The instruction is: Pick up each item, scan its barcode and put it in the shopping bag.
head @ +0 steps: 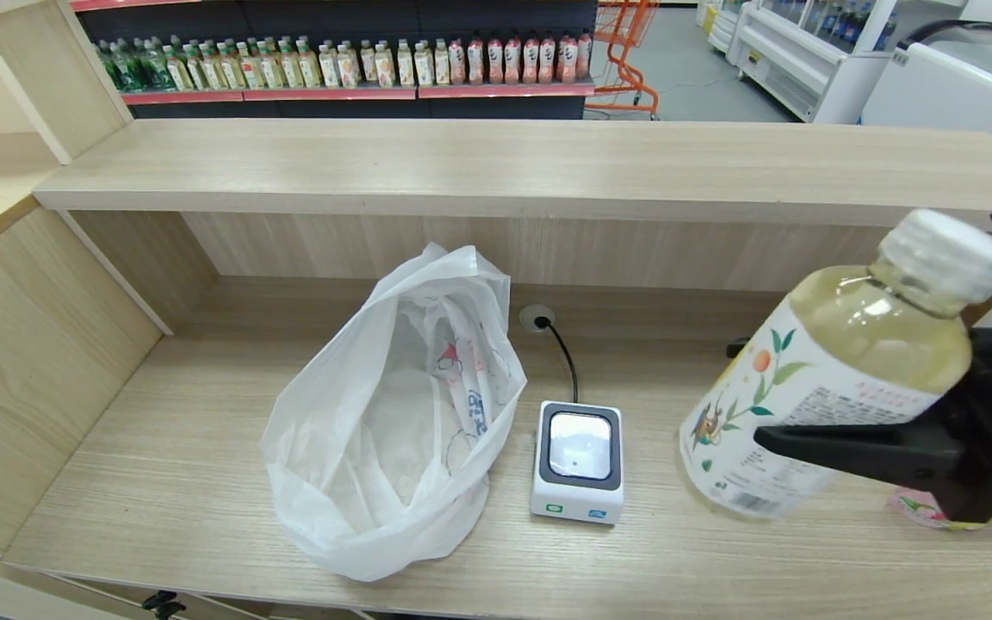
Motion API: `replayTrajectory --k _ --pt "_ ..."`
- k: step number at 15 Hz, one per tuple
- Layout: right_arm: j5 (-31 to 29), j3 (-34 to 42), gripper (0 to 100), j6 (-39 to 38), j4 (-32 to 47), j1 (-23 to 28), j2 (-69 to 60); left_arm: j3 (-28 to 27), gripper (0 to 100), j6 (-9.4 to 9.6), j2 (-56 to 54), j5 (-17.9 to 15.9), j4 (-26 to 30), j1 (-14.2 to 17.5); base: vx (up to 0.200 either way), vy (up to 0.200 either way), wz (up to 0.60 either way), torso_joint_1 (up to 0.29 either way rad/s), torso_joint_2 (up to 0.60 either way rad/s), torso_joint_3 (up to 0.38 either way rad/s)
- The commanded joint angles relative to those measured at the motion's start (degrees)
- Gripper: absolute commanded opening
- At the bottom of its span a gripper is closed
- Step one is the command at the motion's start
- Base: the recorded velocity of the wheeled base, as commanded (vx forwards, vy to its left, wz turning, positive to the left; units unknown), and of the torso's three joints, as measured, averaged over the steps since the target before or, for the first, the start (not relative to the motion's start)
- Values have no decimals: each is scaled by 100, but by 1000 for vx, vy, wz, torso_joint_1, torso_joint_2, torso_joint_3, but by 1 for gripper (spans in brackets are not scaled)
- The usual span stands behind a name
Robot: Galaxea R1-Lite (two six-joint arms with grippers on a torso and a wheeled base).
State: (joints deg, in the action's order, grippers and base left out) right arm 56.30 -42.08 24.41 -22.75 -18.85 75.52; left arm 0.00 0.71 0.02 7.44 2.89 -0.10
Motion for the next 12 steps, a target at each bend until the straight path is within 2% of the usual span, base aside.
replayTrajectory --k 1,3,5,8,12 --pt "4 -345 0 2859 -10 892 1562 0 100 0 -2 3 1 1 0 0 0 0 0 0" --pt "22 -784 0 3721 -221 874 2125 0 100 0 -2 3 1 1 0 0 0 0 0 0" --pt "118 -828 0 3729 -1056 628 2520 0 100 0 -2 3 1 1 0 0 0 0 0 0" --pt "567 -731 0 3782 -1733 329 2986 0 100 0 -2 3 1 10 0 0 0 0 0 0" --pt "628 -538 0 3923 -1856 206 3223 0 100 0 -2 3 1 10 0 0 0 0 0 0"
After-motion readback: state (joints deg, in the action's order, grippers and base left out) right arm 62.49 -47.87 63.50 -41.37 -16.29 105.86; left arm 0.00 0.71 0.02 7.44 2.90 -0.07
